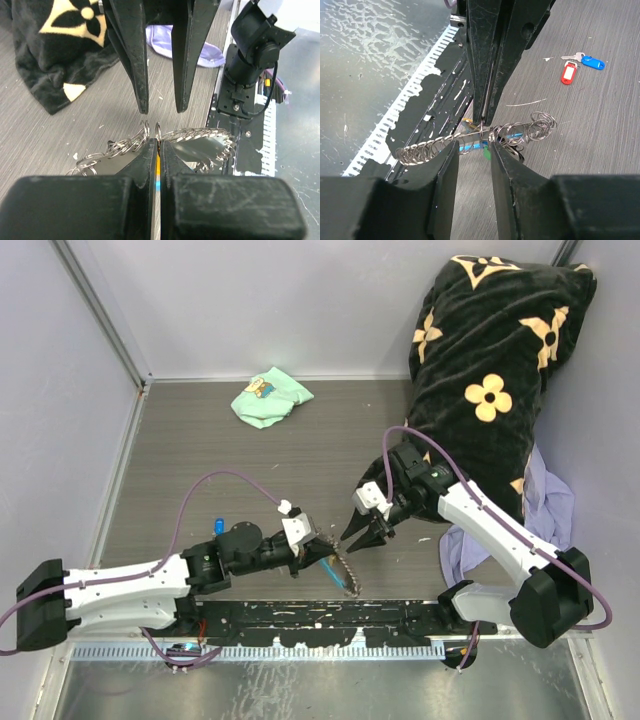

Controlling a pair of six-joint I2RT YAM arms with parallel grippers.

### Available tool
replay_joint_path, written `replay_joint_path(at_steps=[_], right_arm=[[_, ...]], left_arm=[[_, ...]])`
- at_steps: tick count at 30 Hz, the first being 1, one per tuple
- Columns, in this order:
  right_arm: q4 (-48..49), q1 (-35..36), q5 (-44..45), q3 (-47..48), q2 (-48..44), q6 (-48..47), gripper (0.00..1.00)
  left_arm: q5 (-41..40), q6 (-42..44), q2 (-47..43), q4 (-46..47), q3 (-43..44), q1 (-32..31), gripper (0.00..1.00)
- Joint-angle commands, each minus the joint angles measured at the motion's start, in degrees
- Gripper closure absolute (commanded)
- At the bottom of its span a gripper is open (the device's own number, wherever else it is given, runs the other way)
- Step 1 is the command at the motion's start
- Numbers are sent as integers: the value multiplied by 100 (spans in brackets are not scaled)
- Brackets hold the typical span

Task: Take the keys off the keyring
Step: Remove the key from the keyring.

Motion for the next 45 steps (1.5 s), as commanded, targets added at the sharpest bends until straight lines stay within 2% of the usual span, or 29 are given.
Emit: replay_joint_path(at_steps=[1, 4, 10, 20, 26, 28, 31, 35, 38, 45], right_arm=[[4, 6, -44, 311, -227, 289, 60], [27, 6, -179, 291, -235, 371, 56], [388, 129, -355, 168, -173, 781, 56], [932, 135, -15, 272, -257, 1760, 61], [875, -198, 377, 471, -462, 2050, 61], [478, -205, 152, 504, -474, 1545, 64], [-46, -131, -230, 407, -427, 933, 73], [234, 223, -67, 211, -278, 1092, 85], [458, 472, 182, 149, -117, 1298, 90], [772, 505, 431, 90, -95, 1635, 90]], left_arm=[[238, 137, -282, -721, 654, 94, 100], [406, 93, -293, -1276, 930, 186, 100], [784, -156, -26, -2351, 1704, 410, 100], [1213, -530, 628, -3653, 2762, 761, 100], [1439, -585, 694, -3629, 2847, 862, 100], [1527, -610, 722, -3597, 2861, 895, 100], [1655, -627, 799, -3635, 2946, 931, 100], [1728, -665, 855, -3703, 3065, 968, 100], [1735, -671, 841, -3720, 3080, 994, 100], [1846, -678, 799, -3676, 3015, 1011, 100]])
